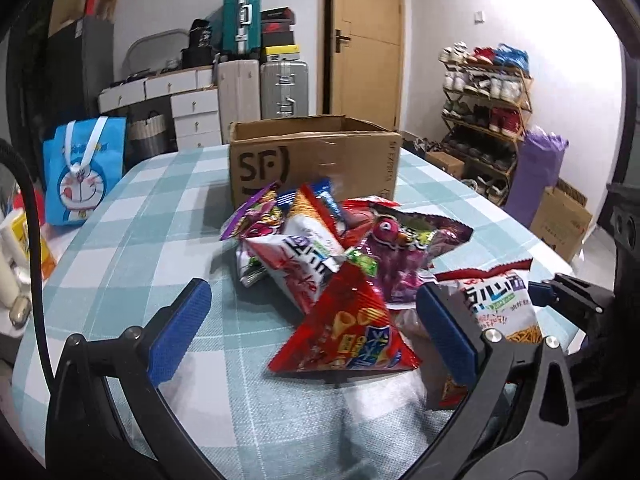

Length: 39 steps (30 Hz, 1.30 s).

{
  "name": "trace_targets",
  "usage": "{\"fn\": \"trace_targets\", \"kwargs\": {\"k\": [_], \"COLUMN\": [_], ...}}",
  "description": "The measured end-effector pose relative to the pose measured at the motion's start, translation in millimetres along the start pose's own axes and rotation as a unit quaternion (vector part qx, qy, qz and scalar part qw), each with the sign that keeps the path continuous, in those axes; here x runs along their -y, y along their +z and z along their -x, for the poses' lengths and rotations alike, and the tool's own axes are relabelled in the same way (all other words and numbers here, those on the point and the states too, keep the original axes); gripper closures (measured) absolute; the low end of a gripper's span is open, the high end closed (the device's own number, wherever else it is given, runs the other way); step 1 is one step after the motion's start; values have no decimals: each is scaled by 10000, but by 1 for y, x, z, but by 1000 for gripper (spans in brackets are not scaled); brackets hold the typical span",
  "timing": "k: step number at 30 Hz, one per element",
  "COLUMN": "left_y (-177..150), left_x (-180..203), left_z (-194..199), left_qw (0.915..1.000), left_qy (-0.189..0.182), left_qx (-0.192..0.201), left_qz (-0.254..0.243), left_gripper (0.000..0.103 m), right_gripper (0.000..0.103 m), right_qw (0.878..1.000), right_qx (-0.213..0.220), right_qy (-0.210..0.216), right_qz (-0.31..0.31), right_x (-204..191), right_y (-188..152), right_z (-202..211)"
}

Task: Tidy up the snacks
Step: 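Grasp the white fries bag with the right tool while the left tool approaches the pile, then grasp the red cone-snack bag with the left tool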

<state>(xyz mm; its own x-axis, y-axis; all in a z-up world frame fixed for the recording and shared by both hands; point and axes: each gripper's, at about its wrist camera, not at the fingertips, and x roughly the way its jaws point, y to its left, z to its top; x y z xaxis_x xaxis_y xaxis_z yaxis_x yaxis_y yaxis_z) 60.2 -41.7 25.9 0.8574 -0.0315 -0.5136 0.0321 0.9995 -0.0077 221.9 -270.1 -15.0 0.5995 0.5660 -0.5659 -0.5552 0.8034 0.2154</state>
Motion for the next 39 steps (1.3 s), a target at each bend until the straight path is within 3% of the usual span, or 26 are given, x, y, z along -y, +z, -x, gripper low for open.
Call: {"fn": "trace_targets", "kwargs": {"k": [3,9,11,18,30,39], "left_y": [-3,-6,-6,-7,-12,-17], "left_x": [5,-1,-3,-4,3,7], "left_z": [-4,-9,-10,-9,-16,-31], "left_qw": [10000,9998,9997,9997,9988,9966], "left_qy": [-48,-116,-136,-136,-261,-280], "left_qx": [-34,-139,-139,-168,-418,-768], "left_qz": [-69,67,114,135,-21,-96], "left_gripper": [1,1,1,1,1,1], "right_gripper": [24,32,44,52,54,54], "right_qw": [9999,9996,9997,9991,9984,9993], "right_qx": [-94,-134,-125,-51,351,198], "right_qy": [62,233,207,326,328,81], "right_qz": [0,-42,-48,-284,-302,-313], "right_x": [-2,-3,-3,3,3,6], "right_y": [-1,-3,-3,-2,0,-1], "right_z": [-5,-7,-7,-1,21,19]}}
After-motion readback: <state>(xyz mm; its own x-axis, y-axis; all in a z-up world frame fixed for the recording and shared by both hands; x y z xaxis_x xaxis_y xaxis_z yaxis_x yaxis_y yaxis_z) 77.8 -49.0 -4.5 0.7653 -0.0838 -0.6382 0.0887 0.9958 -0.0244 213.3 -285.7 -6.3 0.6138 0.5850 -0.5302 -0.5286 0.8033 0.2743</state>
